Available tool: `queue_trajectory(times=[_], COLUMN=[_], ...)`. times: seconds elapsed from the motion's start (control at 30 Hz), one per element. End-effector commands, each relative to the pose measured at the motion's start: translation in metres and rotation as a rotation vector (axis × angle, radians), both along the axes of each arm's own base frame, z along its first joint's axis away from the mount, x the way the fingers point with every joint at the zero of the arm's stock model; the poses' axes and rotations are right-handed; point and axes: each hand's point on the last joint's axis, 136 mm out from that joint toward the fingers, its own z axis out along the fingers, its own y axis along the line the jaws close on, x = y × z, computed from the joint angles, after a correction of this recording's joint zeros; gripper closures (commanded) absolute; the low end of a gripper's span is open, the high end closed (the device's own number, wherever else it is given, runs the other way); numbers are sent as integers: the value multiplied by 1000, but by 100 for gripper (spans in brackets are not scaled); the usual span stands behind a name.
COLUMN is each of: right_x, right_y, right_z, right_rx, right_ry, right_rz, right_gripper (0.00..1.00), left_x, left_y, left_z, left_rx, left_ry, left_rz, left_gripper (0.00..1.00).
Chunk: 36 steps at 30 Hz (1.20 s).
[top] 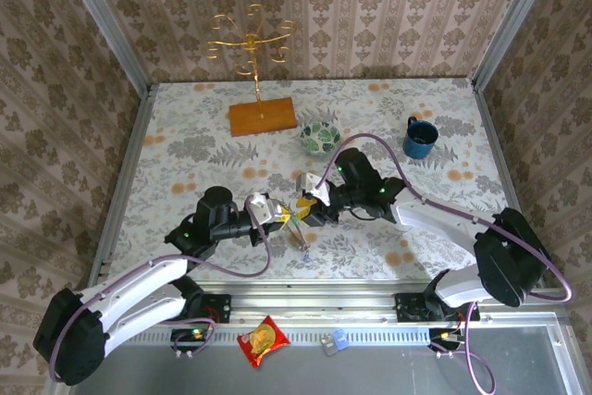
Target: Put the keys on the keyring
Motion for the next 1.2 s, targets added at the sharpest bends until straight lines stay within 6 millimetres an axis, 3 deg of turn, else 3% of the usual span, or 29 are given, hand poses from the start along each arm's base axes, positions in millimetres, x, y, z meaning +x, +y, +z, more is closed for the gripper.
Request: queue_trajectory(times=[0.0,0.17,0.47,0.87,1.1,1.17], right_x=[2,-4,-10,-11,-14,-15], right_y=[7,10,6,8,11,11], right_z=[-3,-3,10,14,22,23], right_rx=[18,30,106,140,167,171], right_ry=[15,33,-14,-17,-13,-10], right_rz=[4,41,46,58,86,93], right_gripper=[69,77,68,68,83,93], left_x=[-5,-4,-6,-11,-12,-11], left_y=[-3,-4,-5,-7,-8,-8], left_z=[14,16,16,18,19,19], left_rx=[-59,-64,-74,-97,-108,-108], left_ry=[-27,-36,-27,-15,-17,-19], left_rz=[-27,-24,-35,-66,-70,-68], left_gripper=[100,100,100,100,100,100])
